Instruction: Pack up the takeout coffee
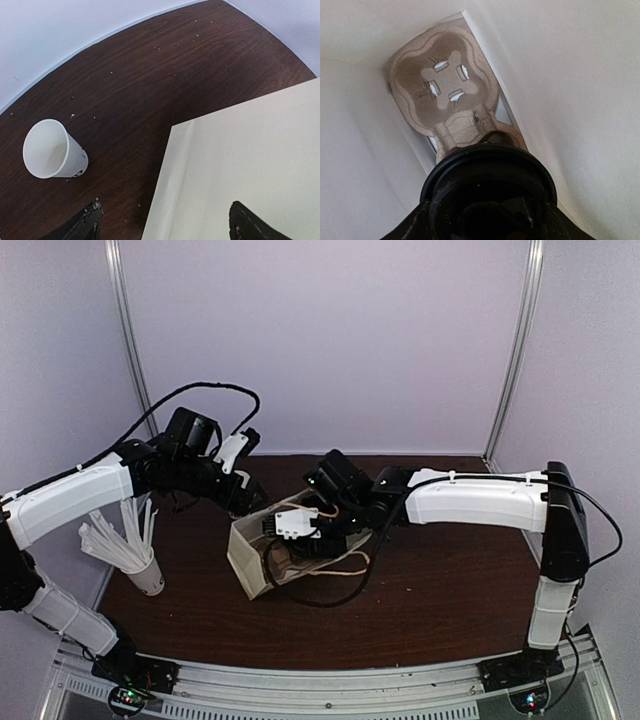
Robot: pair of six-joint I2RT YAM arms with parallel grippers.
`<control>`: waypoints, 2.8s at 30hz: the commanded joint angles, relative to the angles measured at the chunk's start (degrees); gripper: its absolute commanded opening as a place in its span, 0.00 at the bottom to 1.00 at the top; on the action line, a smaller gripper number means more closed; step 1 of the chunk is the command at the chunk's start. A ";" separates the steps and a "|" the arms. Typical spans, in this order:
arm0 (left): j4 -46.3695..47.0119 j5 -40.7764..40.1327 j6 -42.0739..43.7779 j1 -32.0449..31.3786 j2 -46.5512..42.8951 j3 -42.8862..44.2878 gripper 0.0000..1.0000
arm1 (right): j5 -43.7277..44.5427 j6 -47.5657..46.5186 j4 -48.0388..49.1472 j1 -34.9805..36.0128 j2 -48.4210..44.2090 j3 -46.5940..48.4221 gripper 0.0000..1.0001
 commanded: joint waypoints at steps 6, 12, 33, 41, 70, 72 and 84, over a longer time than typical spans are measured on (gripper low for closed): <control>4.98 4.31 1.67 0.46 -5.45 1.47 0.89 | 4.43 1.93 5.67 -0.53 1.80 -4.48 0.47; 4.03 3.78 2.15 0.46 -5.56 2.18 0.89 | 1.02 3.87 0.30 -0.53 4.07 -1.83 0.51; -0.88 -1.98 4.24 0.89 -12.90 0.79 0.89 | -5.15 9.05 -31.14 -1.07 16.94 24.66 0.53; -1.34 -1.93 3.94 1.23 -13.43 0.53 0.90 | -6.59 11.19 -29.19 -5.09 22.05 31.20 0.54; -11.84 -0.04 -2.27 2.96 -4.38 11.24 0.86 | -8.61 14.49 -29.08 -6.42 27.16 37.60 0.65; -11.70 0.68 -1.98 3.01 -4.16 11.23 0.86 | -8.79 14.69 -29.98 -6.30 25.72 38.45 0.73; -10.65 3.89 -0.72 3.44 -1.36 11.35 0.84 | -9.75 16.77 -32.33 -4.25 19.13 40.55 1.00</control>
